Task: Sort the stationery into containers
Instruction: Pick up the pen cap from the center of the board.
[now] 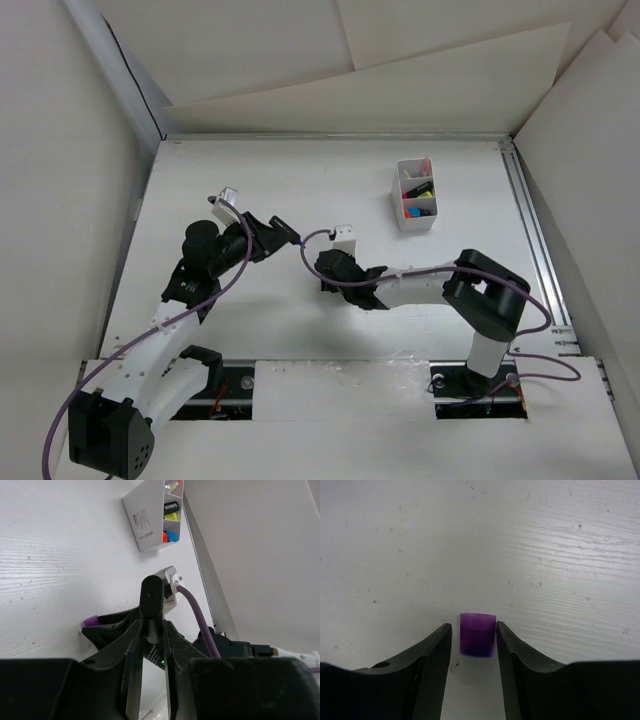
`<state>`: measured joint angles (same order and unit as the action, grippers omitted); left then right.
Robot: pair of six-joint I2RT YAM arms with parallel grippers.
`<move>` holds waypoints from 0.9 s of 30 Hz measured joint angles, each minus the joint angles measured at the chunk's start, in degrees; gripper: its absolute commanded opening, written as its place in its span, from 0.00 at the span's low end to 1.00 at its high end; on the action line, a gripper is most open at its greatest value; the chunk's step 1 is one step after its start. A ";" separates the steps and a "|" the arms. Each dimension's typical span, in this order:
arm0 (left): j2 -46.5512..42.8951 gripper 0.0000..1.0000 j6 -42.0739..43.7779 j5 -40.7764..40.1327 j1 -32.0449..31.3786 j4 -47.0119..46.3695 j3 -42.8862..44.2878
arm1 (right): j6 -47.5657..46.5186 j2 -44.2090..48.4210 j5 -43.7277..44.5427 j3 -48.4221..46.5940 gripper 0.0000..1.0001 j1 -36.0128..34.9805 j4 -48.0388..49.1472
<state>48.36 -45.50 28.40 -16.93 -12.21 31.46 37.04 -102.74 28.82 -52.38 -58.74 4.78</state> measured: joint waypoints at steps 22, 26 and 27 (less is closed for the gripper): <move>0.35 0.05 -0.76 2.62 0.00 -0.02 0.00 | 1.44 7.26 2.27 5.68 0.28 -4.00 -3.93; 3.04 0.05 -0.87 6.16 0.02 0.22 0.39 | -2.14 17.29 1.09 7.50 0.28 -8.24 -6.34; 4.15 0.05 -0.85 7.69 0.02 0.33 0.59 | -3.32 20.13 0.39 7.50 0.28 -9.40 -6.29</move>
<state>52.51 -46.35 36.10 -16.91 -11.88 32.05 33.71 -82.61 29.21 -44.88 -68.14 -1.52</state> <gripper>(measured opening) 0.148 0.361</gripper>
